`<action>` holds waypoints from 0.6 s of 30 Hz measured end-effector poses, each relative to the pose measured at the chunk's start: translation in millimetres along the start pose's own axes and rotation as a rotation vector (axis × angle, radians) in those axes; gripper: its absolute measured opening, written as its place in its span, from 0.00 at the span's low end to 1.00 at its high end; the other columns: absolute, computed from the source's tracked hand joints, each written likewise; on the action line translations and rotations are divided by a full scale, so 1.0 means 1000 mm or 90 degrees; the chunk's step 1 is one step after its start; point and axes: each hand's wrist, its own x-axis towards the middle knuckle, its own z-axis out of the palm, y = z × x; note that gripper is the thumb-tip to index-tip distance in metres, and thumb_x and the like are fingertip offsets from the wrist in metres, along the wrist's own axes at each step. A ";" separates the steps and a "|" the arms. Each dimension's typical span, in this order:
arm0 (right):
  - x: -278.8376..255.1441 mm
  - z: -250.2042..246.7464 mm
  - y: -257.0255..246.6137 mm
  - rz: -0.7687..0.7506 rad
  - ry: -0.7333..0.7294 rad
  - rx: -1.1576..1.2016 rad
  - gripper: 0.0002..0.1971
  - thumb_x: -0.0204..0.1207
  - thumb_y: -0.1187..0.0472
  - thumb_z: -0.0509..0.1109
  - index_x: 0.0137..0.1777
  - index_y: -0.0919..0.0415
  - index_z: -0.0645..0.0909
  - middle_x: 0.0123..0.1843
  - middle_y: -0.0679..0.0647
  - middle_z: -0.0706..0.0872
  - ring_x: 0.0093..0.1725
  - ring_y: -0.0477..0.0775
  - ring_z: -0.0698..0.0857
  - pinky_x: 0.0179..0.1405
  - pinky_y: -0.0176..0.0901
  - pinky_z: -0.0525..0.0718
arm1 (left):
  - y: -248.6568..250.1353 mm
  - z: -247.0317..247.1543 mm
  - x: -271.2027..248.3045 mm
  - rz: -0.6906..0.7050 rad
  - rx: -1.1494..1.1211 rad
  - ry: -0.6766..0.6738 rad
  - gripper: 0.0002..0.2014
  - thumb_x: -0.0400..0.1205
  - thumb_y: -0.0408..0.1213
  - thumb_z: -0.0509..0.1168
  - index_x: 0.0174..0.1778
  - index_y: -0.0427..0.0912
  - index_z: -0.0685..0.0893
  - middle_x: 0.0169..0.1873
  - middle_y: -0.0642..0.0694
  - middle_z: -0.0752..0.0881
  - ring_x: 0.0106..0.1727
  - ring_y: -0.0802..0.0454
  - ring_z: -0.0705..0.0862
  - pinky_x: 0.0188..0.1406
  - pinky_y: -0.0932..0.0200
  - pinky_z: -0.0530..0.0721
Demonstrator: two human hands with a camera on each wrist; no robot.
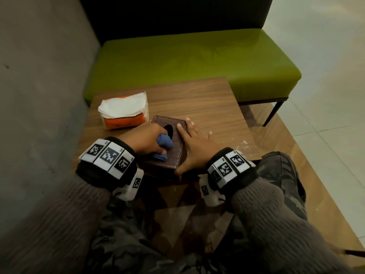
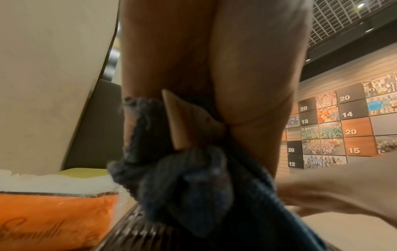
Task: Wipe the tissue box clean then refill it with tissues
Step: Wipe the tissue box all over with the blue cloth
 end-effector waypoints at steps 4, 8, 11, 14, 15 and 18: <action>-0.007 -0.002 0.004 -0.019 0.005 0.058 0.62 0.60 0.43 0.81 0.85 0.51 0.41 0.86 0.45 0.35 0.85 0.48 0.40 0.79 0.73 0.46 | 0.002 0.002 0.003 0.001 -0.002 0.011 0.16 0.71 0.41 0.76 0.51 0.41 0.84 0.45 0.45 0.84 0.48 0.47 0.81 0.47 0.54 0.77; -0.010 0.010 0.010 -0.032 0.064 0.138 0.55 0.61 0.49 0.81 0.84 0.48 0.51 0.86 0.40 0.45 0.85 0.45 0.47 0.79 0.70 0.54 | 0.001 0.001 0.003 0.003 -0.012 -0.011 0.17 0.72 0.43 0.75 0.52 0.39 0.84 0.48 0.41 0.86 0.50 0.43 0.83 0.51 0.48 0.80; -0.005 0.011 0.017 -0.042 0.084 0.182 0.47 0.62 0.53 0.80 0.81 0.43 0.60 0.84 0.37 0.54 0.84 0.46 0.51 0.78 0.69 0.58 | 0.000 -0.002 0.003 0.018 -0.031 -0.038 0.16 0.72 0.43 0.75 0.52 0.40 0.84 0.47 0.41 0.86 0.47 0.44 0.83 0.45 0.52 0.80; 0.000 0.007 0.026 -0.023 0.113 0.190 0.37 0.67 0.55 0.78 0.75 0.34 0.68 0.81 0.47 0.68 0.83 0.51 0.58 0.79 0.67 0.59 | 0.000 -0.004 0.003 0.028 -0.043 -0.057 0.14 0.72 0.43 0.76 0.49 0.41 0.84 0.44 0.44 0.86 0.40 0.51 0.81 0.33 0.64 0.75; 0.000 0.004 0.027 -0.009 0.126 0.189 0.34 0.70 0.55 0.77 0.73 0.33 0.70 0.81 0.49 0.70 0.83 0.52 0.58 0.79 0.68 0.57 | -0.001 -0.003 0.003 0.031 -0.049 -0.052 0.13 0.72 0.43 0.76 0.48 0.42 0.84 0.43 0.45 0.86 0.40 0.51 0.82 0.32 0.65 0.74; -0.003 0.002 0.017 0.026 0.152 0.130 0.30 0.76 0.57 0.71 0.76 0.37 0.69 0.84 0.47 0.61 0.84 0.55 0.54 0.80 0.68 0.54 | -0.001 0.003 0.002 0.024 -0.069 -0.001 0.14 0.71 0.44 0.76 0.48 0.42 0.85 0.44 0.45 0.87 0.44 0.50 0.83 0.38 0.60 0.79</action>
